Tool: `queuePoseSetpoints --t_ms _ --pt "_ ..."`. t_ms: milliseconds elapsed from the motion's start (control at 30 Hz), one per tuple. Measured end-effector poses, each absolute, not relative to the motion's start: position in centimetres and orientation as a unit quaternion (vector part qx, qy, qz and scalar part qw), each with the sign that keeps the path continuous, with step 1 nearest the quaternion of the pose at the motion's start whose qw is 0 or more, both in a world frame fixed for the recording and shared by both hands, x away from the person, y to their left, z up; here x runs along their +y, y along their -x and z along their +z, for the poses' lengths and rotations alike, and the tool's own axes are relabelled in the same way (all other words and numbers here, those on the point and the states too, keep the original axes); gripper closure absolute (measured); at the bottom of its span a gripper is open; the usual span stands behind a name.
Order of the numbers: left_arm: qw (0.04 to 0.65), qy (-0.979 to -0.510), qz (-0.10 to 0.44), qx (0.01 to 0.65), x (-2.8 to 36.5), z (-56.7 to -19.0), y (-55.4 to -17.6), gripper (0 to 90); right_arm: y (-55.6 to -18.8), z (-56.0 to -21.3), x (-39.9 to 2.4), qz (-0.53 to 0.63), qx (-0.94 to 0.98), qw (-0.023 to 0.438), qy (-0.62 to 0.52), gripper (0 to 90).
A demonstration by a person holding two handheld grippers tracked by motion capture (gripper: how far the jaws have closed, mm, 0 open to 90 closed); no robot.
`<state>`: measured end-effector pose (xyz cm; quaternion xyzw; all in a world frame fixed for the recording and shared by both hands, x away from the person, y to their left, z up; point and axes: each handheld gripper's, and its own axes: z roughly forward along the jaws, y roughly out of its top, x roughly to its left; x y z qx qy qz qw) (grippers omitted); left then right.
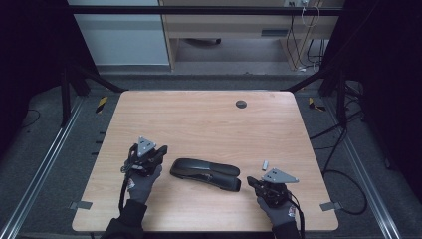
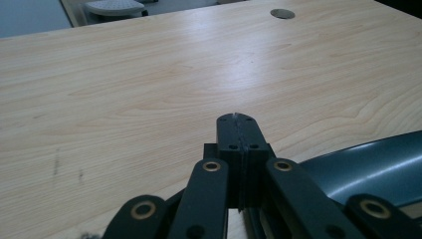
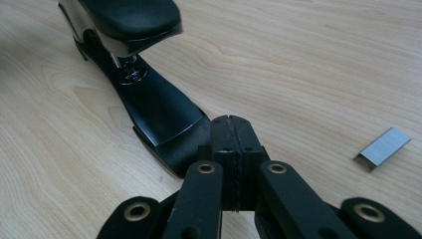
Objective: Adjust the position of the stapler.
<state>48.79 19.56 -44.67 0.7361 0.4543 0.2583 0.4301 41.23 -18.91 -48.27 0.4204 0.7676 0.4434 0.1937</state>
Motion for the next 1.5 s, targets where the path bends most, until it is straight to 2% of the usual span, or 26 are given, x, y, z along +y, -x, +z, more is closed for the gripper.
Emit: queuePoseSetpoints --t_ms 367,667,1167,1500 --pt "0.418 -0.758 0.235 0.442 16.6 -46.0 -50.5 90.0 -41.4 -48.2 -19.6 0.443 0.763 0.202 -0.425 90.0" --pt "0.402 -0.779 0.219 0.428 16.0 -46.9 -50.9 90.0 -41.4 -48.3 -19.6 0.443 0.763 0.203 -0.424 90.0" --pt "0.372 -0.797 0.212 0.425 15.8 -46.9 -50.4 90.0 -41.4 -48.4 -19.3 0.444 0.765 0.199 -0.423 90.0" --pt "0.372 -0.807 0.210 0.408 15.6 -46.9 -48.6 90.0 -41.3 -48.6 -18.8 0.441 0.772 0.193 -0.415 90.0"
